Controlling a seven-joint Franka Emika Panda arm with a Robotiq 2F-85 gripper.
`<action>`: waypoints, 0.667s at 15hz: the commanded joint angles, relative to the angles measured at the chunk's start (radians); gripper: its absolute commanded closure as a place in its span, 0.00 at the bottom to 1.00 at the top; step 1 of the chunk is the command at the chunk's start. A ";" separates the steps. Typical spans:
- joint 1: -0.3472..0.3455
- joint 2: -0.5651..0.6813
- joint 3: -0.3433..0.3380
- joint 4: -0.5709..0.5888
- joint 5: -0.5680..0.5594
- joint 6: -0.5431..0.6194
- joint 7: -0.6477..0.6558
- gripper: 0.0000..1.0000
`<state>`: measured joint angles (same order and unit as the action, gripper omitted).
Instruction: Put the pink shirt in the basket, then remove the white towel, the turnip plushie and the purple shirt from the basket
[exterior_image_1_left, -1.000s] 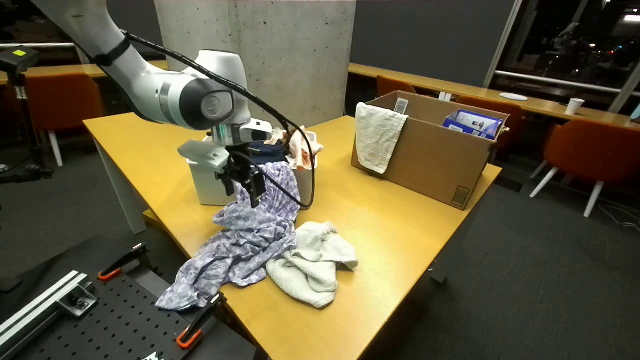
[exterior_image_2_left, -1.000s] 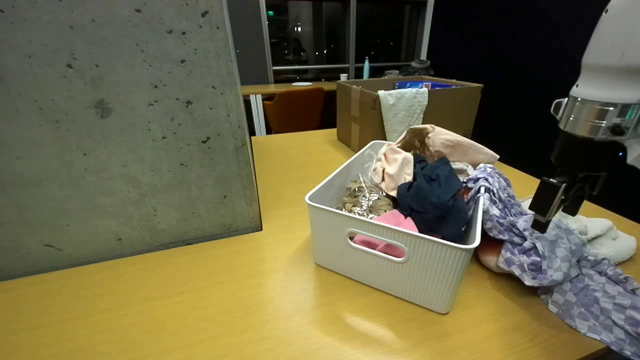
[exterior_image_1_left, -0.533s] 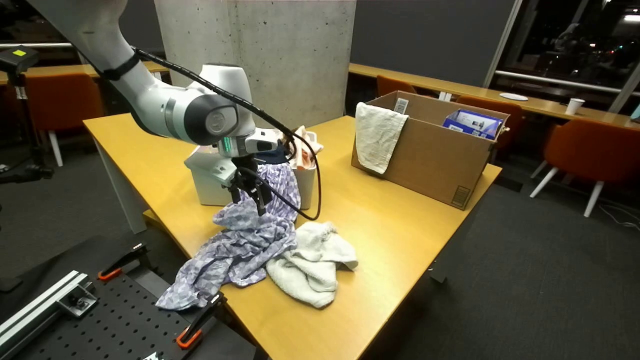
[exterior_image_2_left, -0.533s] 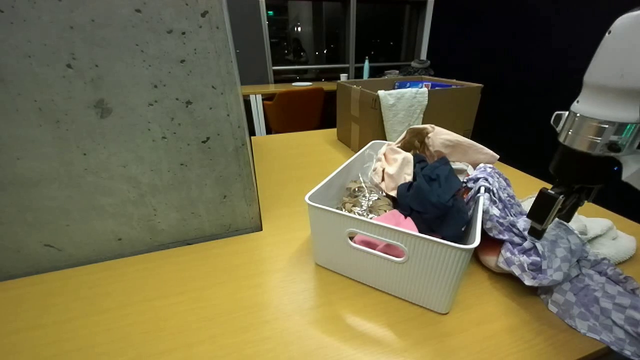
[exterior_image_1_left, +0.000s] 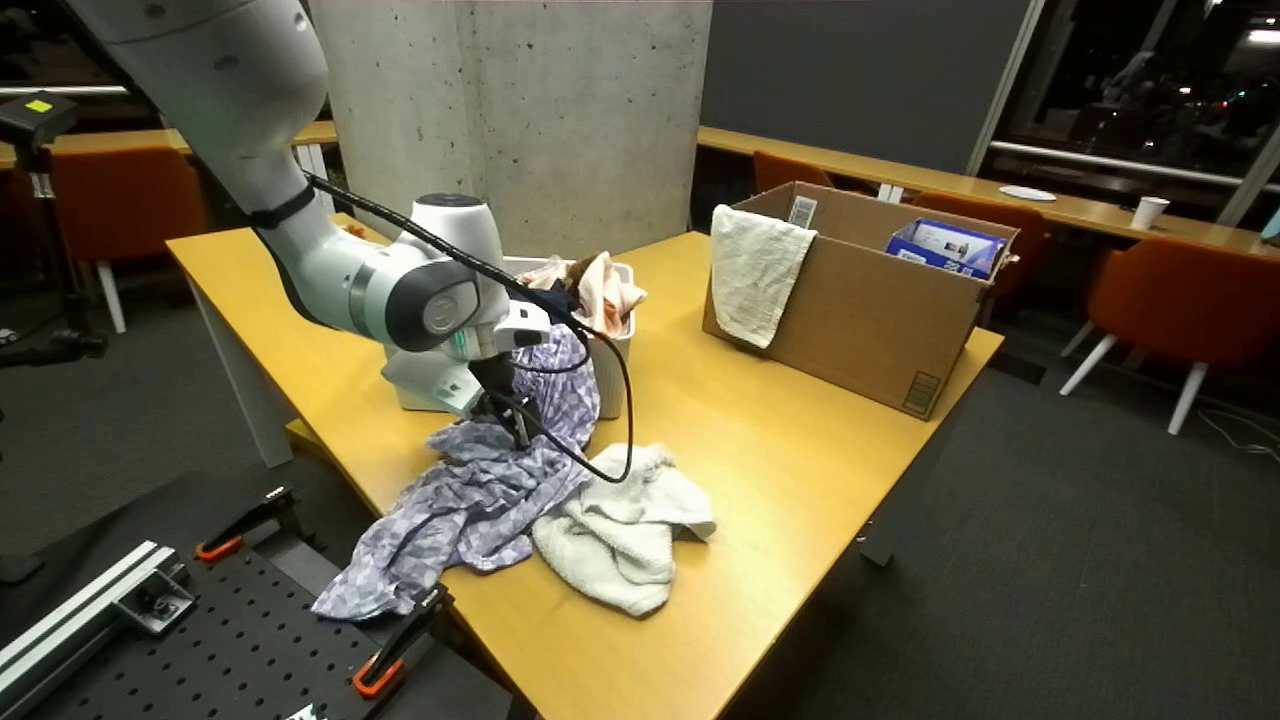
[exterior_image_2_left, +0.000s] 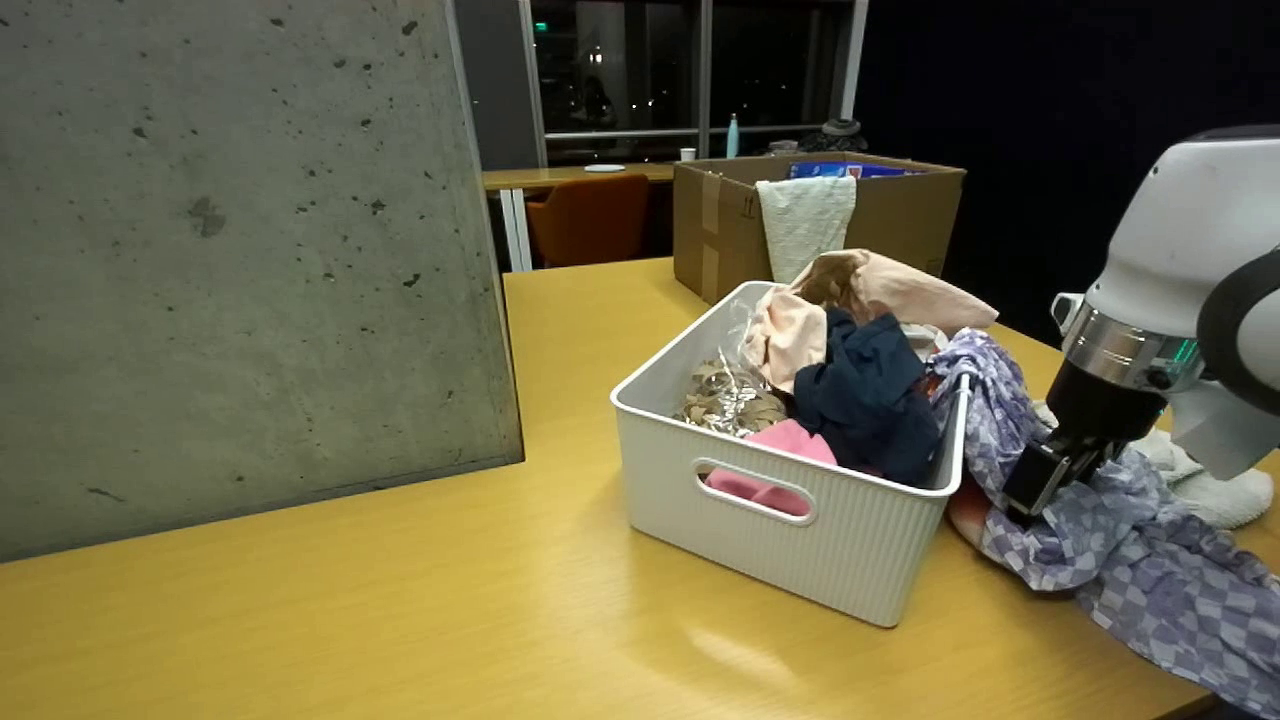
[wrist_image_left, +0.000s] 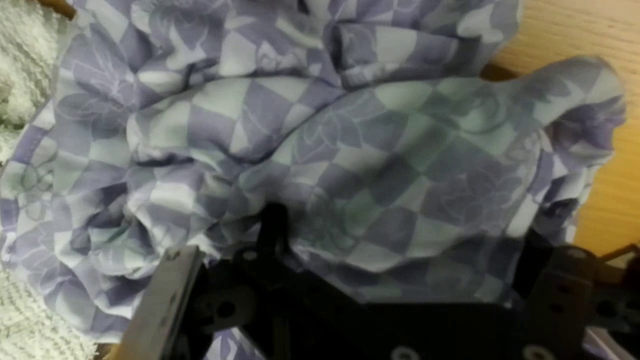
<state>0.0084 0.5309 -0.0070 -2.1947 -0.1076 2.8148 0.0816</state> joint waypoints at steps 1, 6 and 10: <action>-0.003 0.034 0.000 0.025 0.025 0.028 -0.034 0.12; -0.006 0.039 0.005 0.034 0.035 0.022 -0.041 0.58; 0.009 -0.035 0.005 -0.011 0.040 -0.002 -0.029 0.88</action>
<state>0.0082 0.5460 -0.0070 -2.1760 -0.0915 2.8252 0.0675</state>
